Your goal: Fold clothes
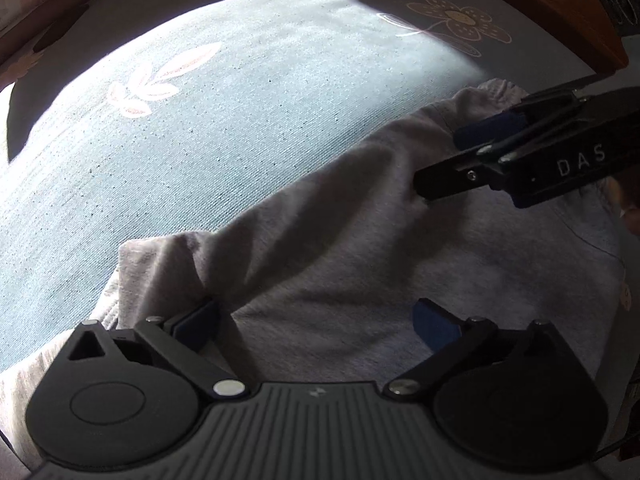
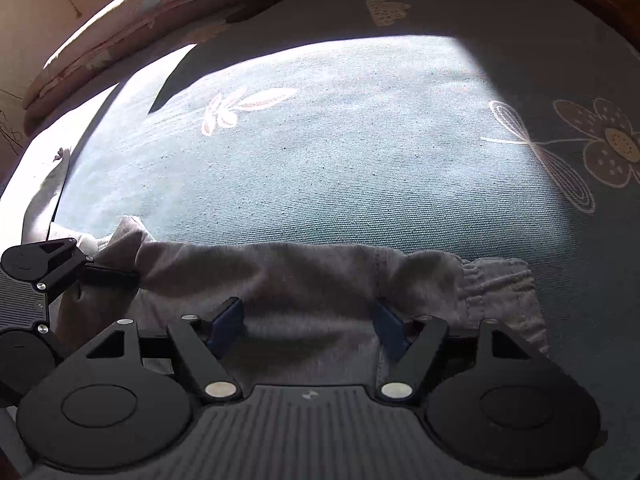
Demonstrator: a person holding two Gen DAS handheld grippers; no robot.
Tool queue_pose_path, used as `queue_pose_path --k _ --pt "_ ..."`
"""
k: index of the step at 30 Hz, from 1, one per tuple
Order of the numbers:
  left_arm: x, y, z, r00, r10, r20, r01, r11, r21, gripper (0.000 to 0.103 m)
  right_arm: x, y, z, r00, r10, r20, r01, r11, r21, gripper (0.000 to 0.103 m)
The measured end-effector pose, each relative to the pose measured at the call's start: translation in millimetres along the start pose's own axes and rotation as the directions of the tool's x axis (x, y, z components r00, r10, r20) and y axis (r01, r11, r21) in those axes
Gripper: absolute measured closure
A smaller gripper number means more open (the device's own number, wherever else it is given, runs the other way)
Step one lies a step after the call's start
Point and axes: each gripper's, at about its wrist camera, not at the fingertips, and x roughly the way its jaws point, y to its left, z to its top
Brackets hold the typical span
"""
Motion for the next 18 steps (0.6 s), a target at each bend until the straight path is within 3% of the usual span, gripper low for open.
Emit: queue_pose_path --k 5,10,14,18 --pt "-10.4 0.5 0.9 0.999 0.000 0.049 0.001 1.000 -0.013 0.001 -7.2 -2.0 9.4 1.000 0.008 -0.005 -0.008 0.998 0.064 0.025" --pt "-50.6 9.1 6.3 0.986 -0.064 0.155 0.072 0.996 -0.044 0.001 -33.8 4.5 12.9 0.997 -0.059 0.057 0.052 0.993 0.107 0.025" --pt "-76.7 26.9 -9.4 0.985 -0.022 0.171 0.046 0.989 -0.141 0.001 -49.9 24.5 6.8 0.995 -0.070 0.072 0.061 0.991 0.122 0.025" --pt "-116.6 72.3 -58.6 0.989 0.051 0.137 -0.012 0.962 -0.274 0.001 -57.1 64.4 -0.2 0.998 -0.017 0.066 0.012 0.998 0.069 0.026"
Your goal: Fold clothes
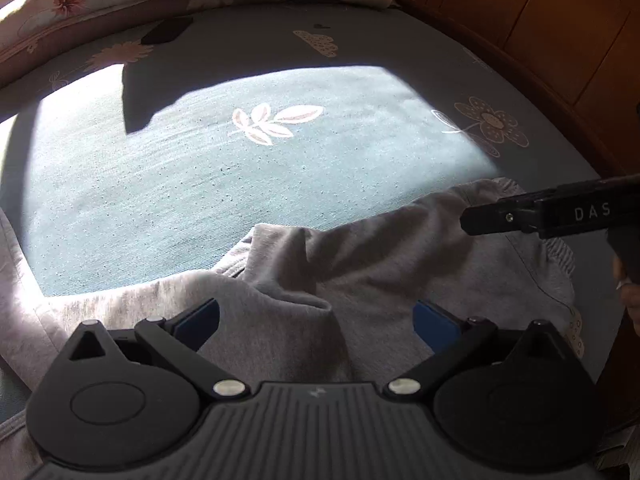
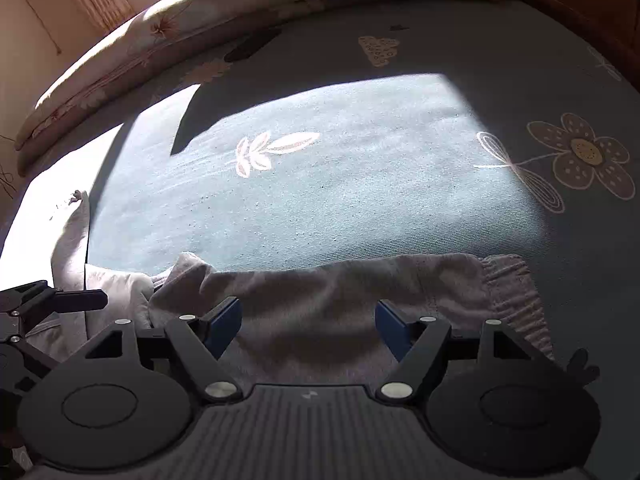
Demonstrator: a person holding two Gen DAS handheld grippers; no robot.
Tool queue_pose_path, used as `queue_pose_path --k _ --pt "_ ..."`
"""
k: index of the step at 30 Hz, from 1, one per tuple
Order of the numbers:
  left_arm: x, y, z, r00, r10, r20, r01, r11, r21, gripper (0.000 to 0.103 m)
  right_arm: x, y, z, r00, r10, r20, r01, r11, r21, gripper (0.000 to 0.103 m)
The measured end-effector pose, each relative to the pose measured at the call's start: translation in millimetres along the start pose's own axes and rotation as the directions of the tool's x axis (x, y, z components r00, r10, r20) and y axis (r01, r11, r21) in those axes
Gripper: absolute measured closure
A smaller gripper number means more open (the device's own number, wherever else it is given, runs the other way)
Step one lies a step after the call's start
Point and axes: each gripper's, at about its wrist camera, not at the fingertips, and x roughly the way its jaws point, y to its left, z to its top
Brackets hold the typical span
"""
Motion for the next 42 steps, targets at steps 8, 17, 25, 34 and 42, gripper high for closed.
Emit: queue_pose_path --k 8,17,25,34,42 --pt "-43.8 131.0 -63.2 1.000 0.005 -0.022 -0.015 0.891 -0.454 0.001 31.5 123.2 -27.5 0.964 0.238 -0.118 -0.261 0.933 -0.246 0.033" --pt "-36.9 208.7 -100.8 0.971 -0.160 0.181 0.240 0.559 -0.794 0.001 113.8 218.5 -51.8 0.915 0.302 -0.268 -0.382 0.862 -0.333 0.038" --pt "-24.7 217.7 -98.4 0.956 -0.236 0.176 0.285 0.595 -0.751 0.001 123.1 237.2 -57.2 0.891 0.315 -0.326 -0.420 0.845 -0.331 0.091" --pt "4.0 219.7 -87.9 0.900 -0.339 0.275 0.421 0.510 -0.750 0.001 89.0 237.2 -43.7 0.828 0.468 -0.310 -0.546 0.799 -0.252 0.094" --pt "34.1 224.4 -71.9 0.892 -0.362 0.271 0.435 0.520 -0.736 0.003 72.5 240.0 -52.9 0.797 0.507 -0.328 -0.590 0.769 -0.246 0.096"
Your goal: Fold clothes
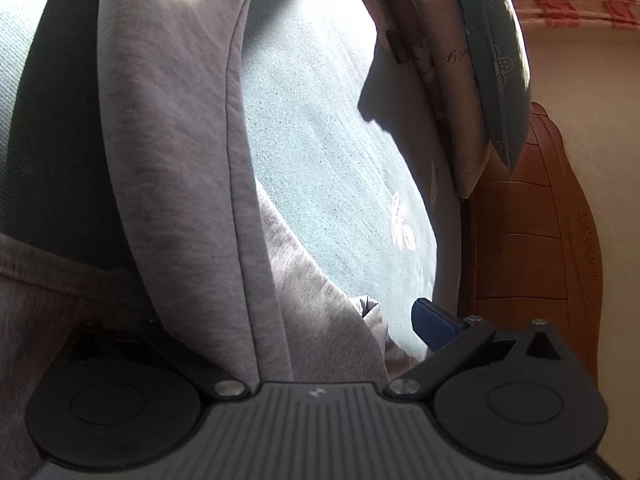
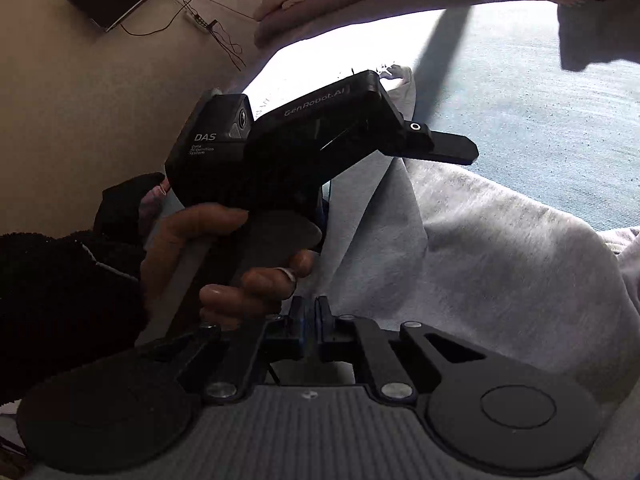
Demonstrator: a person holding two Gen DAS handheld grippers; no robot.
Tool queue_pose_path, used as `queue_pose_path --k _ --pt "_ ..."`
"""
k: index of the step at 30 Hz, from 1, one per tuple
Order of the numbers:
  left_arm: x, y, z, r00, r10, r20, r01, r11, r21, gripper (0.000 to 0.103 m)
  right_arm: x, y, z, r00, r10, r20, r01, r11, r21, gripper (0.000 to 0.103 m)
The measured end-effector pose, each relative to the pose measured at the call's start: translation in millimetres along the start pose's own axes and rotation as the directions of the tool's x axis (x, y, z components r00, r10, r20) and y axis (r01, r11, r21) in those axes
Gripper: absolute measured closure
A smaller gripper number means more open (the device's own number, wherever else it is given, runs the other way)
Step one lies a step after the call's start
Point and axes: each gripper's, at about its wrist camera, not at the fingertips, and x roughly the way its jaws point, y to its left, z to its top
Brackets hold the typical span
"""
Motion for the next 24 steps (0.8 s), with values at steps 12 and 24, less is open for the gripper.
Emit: queue_pose_path --k 12,24 --pt "-27.8 -25.4 -15.8 0.962 0.256 0.097 -0.266 0.957 0.115 0.099 -54.2 -3.3 -12.6 0.998 -0.055 0.009 0.055 0.998 0.013 0.063" --pt "-104.4 -94.8 -82.0 0.877 0.300 0.377 -0.419 0.860 0.290 0.100 -90.4 -48.0 -27.0 0.980 -0.199 -0.005 0.198 0.974 0.108 0.063"
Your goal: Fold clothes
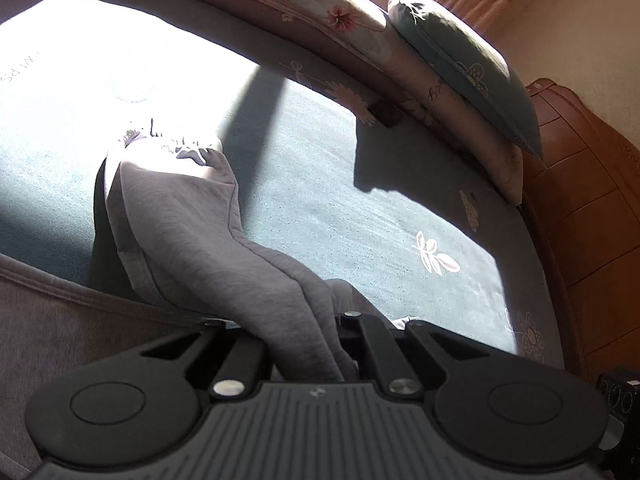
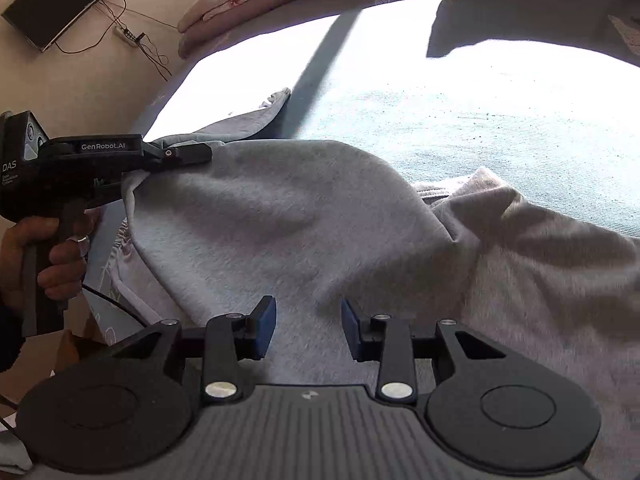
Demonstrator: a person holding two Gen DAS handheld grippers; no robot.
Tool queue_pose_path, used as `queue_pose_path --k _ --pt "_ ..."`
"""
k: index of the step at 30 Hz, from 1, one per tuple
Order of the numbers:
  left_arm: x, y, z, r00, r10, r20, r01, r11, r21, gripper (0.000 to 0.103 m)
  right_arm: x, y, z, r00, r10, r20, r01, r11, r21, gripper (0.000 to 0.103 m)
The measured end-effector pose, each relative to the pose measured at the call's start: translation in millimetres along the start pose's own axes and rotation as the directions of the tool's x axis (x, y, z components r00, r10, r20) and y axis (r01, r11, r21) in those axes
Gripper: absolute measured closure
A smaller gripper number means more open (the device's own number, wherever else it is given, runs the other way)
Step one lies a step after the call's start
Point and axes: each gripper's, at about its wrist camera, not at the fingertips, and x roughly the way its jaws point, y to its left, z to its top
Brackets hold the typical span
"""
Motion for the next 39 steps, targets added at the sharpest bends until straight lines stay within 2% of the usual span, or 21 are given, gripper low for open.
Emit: queue_pose_path --k 4,7,11,17,20,22,24,28,32,35,37,38,39 --pt "-7.8 -5.5 -22.9 0.994 0.107 -0.004 -0.106 0.992 0.066 0.100 1.2 -14.1 -1.1 1.000 -0.022 -0.017 0.022 1.000 -0.007 0.062" --pt "-1.6 -6.3 -40.0 0.982 0.185 -0.028 -0.181 0.978 0.108 0.100 7.2 -21.0 -0.7 0.999 -0.038 -0.032 0.037 0.999 -0.016 0.062" --pt "6.3 13.3 -63.6 0.964 0.252 -0.082 -0.246 0.966 0.079 0.100 14.1 -29.6 -2.6 0.996 -0.062 -0.060 0.061 0.998 -0.021 0.062" --pt "23.2 35.9 -79.2 0.954 0.249 -0.165 -0.251 0.968 0.009 0.094 20.7 -35.0 3.7 0.992 -0.083 -0.092 0.080 0.996 -0.044 0.061" --pt "23.9 44.7 -76.9 0.958 0.211 -0.194 -0.224 0.973 -0.047 0.092 18.1 -34.9 11.0 0.993 -0.084 -0.088 0.079 0.995 -0.059 0.058" --pt "19.0 49.7 -74.7 0.956 0.207 -0.209 -0.226 0.971 -0.071 0.077 17.2 -33.1 16.1 0.993 -0.079 -0.086 0.073 0.995 -0.072 0.058" --pt "8.3 52.8 -71.3 0.950 0.218 -0.224 -0.237 0.969 -0.063 0.068 15.5 -31.7 20.4 0.993 -0.081 -0.086 0.074 0.994 -0.085 0.057" --pt "-14.4 54.5 -59.5 0.936 0.254 -0.244 -0.263 0.965 -0.005 0.066 16.5 -27.4 31.3 0.994 -0.082 -0.070 0.074 0.990 -0.118 0.058" --pt "-28.4 43.9 -32.5 0.933 0.301 -0.200 -0.285 0.953 0.102 0.065 14.3 -22.8 47.4 0.997 -0.071 -0.021 0.067 0.985 -0.156 0.057" --pt "-31.5 26.4 -5.1 0.941 0.325 -0.095 -0.302 0.932 0.198 0.065 18.1 -23.7 59.3 0.998 -0.067 0.005 0.066 0.984 -0.168 0.058" --pt "-27.4 11.5 12.2 0.954 0.300 -0.020 -0.284 0.922 0.264 0.064 20.7 -25.2 64.3 0.997 -0.070 0.022 0.073 0.984 -0.164 0.058" --pt "-22.0 4.1 20.9 0.963 0.268 -0.001 -0.256 0.919 0.299 0.061 21.9 -26.1 66.2 0.997 -0.067 0.026 0.071 0.985 -0.160 0.058" --pt "-11.1 -2.2 28.2 0.975 0.222 -0.015 -0.204 0.921 0.333 0.056 22.8 -26.8 67.2 0.997 -0.067 0.030 0.071 0.985 -0.155 0.058"
